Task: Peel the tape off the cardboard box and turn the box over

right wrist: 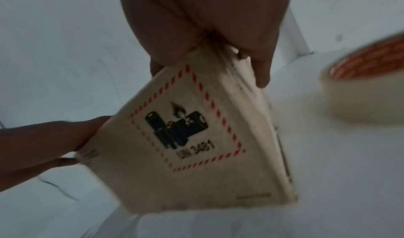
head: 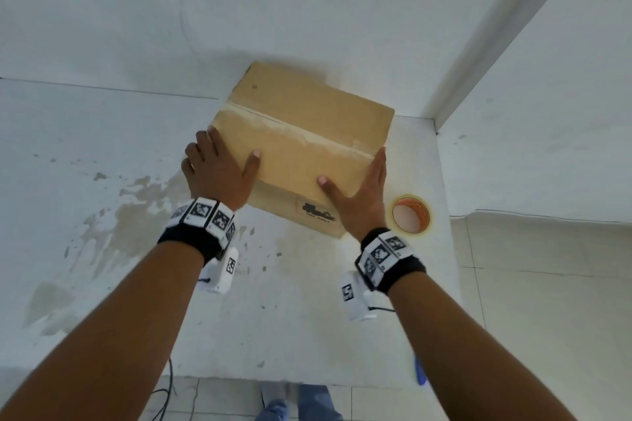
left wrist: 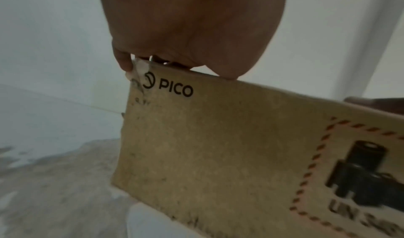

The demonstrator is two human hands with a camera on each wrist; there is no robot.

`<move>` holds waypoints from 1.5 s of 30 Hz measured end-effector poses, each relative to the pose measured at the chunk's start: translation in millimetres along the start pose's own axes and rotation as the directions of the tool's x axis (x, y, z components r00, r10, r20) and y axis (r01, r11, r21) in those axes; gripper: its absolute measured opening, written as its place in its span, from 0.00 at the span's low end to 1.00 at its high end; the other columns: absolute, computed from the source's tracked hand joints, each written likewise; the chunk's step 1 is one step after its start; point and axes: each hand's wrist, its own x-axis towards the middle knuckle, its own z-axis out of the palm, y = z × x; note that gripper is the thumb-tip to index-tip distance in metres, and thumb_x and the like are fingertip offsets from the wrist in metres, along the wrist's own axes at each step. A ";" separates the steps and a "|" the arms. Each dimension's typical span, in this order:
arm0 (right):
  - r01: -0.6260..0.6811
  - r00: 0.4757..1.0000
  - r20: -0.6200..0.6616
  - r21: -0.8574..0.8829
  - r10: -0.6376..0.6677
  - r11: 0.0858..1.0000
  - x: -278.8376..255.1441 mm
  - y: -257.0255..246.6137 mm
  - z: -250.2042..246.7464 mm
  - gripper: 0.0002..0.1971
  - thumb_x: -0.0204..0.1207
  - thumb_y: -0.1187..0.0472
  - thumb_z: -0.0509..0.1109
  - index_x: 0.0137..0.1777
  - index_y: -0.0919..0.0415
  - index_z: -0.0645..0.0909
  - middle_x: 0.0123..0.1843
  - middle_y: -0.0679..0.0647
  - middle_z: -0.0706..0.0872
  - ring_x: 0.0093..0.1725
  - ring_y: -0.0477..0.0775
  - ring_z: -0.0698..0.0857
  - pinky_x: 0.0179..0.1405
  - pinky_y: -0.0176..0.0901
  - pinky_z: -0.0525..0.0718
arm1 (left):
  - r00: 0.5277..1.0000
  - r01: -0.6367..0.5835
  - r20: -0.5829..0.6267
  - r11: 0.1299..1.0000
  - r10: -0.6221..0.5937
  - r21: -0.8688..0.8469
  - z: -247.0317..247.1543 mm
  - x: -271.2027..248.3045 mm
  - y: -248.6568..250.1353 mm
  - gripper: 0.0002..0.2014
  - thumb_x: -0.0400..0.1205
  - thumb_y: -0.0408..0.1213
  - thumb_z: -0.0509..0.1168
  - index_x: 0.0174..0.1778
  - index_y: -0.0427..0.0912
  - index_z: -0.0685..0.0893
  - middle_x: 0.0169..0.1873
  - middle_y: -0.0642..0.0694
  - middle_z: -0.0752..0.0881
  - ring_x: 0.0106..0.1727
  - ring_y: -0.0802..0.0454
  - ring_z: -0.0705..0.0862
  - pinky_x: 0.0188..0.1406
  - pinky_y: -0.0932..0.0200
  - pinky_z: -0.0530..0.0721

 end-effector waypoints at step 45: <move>0.294 0.955 0.196 -0.711 -0.222 0.639 62.1 -3.6 -32.1 0.50 0.72 0.19 0.45 0.89 0.49 0.50 0.91 0.47 0.47 0.89 0.52 0.44 0.87 0.66 0.46 | 0.918 -0.210 0.321 0.972 0.232 -0.102 -17.8 32.4 31.2 0.60 0.67 0.82 0.51 0.86 0.47 0.41 0.86 0.45 0.36 0.87 0.41 0.36 0.82 0.30 0.51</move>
